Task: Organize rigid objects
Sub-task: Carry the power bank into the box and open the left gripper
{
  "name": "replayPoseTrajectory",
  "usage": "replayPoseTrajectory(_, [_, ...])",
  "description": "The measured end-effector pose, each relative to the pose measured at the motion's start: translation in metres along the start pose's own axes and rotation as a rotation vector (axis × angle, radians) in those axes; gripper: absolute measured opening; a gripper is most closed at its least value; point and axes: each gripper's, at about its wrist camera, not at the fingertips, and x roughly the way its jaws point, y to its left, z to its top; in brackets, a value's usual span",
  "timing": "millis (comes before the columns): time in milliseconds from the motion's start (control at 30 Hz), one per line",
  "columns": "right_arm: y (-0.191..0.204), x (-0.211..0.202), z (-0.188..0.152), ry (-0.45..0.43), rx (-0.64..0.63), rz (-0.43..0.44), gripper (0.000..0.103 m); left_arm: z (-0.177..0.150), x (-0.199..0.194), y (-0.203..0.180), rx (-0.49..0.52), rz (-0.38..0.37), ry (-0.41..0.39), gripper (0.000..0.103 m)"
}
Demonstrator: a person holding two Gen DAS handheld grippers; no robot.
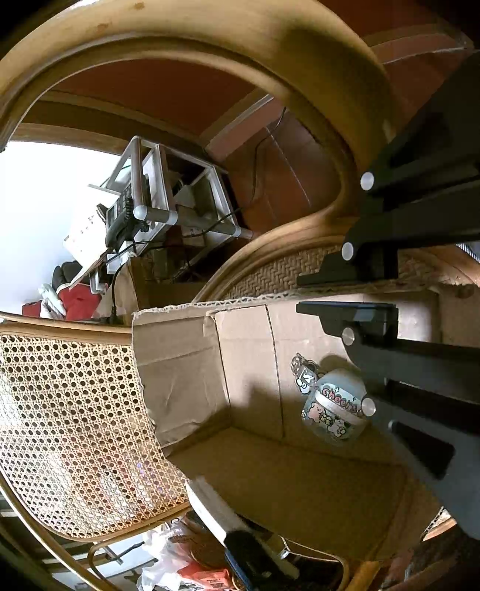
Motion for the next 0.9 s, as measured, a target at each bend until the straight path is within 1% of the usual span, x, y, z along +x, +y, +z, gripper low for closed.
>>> replayPoseTrajectory(100, [0.0, 0.0, 0.0, 0.001, 0.0, 0.001, 0.008, -0.003, 0.01, -0.02, 0.015, -0.038, 0.023, 0.046])
replayPoseTrajectory(167, [0.0, 0.0, 0.0, 0.0, -0.003, 0.0, 0.008, -0.006, 0.016, -0.032, 0.044, -0.036, 0.039, 0.046])
replayPoseTrajectory(233, [-0.001, 0.0, 0.001, 0.001, -0.004, 0.0, 0.008, -0.008, 0.026, -0.04, 0.052, -0.046, 0.062, 0.046])
replayPoseTrajectory(333, [0.0, -0.001, 0.0, 0.0, -0.003, 0.001, 0.008, -0.011, 0.029, -0.046, 0.076, -0.01, 0.056, 0.046])
replayPoseTrajectory(467, [0.002, 0.001, 0.0, 0.001, -0.006, -0.001, 0.008, -0.012, 0.027, -0.047, 0.078, -0.003, 0.047, 0.048])
replayPoseTrajectory(533, [0.002, 0.001, 0.0, 0.0, -0.005, 0.002, 0.008, -0.012, 0.027, -0.044, 0.065, -0.017, 0.041, 0.056])
replayPoseTrajectory(600, [0.001, 0.001, 0.0, 0.001, -0.006, -0.001, 0.008, -0.011, 0.024, -0.041, 0.063, -0.007, 0.024, 0.063])
replayPoseTrajectory(633, [0.0, 0.001, 0.0, 0.0, -0.004, 0.002, 0.008, -0.01, 0.021, -0.039, 0.065, -0.009, 0.011, 0.065])
replayPoseTrajectory(700, [0.002, 0.002, 0.0, 0.002, -0.01, -0.001, 0.008, -0.009, 0.015, -0.033, 0.058, -0.012, -0.01, 0.075])
replayPoseTrajectory(767, [0.0, 0.002, 0.0, 0.001, -0.008, 0.0, 0.008, -0.008, 0.007, -0.022, 0.035, 0.002, -0.034, 0.082])
replayPoseTrajectory(833, [0.0, 0.002, 0.0, 0.0, -0.009, -0.002, 0.008, -0.007, 0.0, -0.005, -0.005, 0.011, -0.054, 0.082])
replayPoseTrajectory(900, [-0.001, 0.002, 0.0, 0.0, -0.009, -0.002, 0.008, -0.008, -0.001, 0.018, -0.04, 0.048, -0.043, 0.084])
